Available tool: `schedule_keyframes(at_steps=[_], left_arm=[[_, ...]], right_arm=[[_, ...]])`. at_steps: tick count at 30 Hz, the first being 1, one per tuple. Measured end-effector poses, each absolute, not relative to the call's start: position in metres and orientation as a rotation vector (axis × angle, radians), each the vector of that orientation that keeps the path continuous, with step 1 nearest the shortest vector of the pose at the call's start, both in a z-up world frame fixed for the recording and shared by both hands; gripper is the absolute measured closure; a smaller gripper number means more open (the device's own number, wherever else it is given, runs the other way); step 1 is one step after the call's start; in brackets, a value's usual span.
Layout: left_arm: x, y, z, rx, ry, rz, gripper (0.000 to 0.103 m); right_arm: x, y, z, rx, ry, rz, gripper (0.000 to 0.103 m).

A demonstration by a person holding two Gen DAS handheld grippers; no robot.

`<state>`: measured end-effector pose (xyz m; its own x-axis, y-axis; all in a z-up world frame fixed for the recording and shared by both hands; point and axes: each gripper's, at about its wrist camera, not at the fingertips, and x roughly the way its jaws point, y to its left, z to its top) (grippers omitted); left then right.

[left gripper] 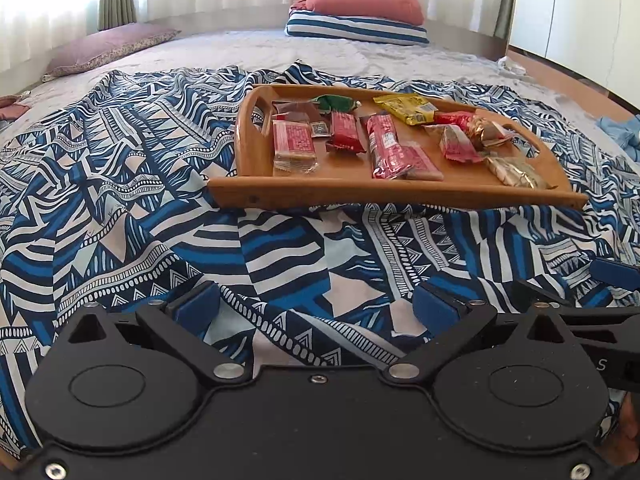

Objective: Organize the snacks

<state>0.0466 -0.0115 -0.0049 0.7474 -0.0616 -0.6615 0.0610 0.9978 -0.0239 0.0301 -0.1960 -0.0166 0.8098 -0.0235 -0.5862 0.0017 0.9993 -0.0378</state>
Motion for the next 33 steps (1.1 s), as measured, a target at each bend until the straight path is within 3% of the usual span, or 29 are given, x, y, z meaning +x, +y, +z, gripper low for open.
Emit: schedule_keyframes(at_steps=[33], left_arm=[[0.0491,-0.0154,-0.0117,0.027,0.719,-0.049,0.0]], right_arm=[[0.0333,-0.1959,-0.0227,-0.046,0.641,0.005,0.0]])
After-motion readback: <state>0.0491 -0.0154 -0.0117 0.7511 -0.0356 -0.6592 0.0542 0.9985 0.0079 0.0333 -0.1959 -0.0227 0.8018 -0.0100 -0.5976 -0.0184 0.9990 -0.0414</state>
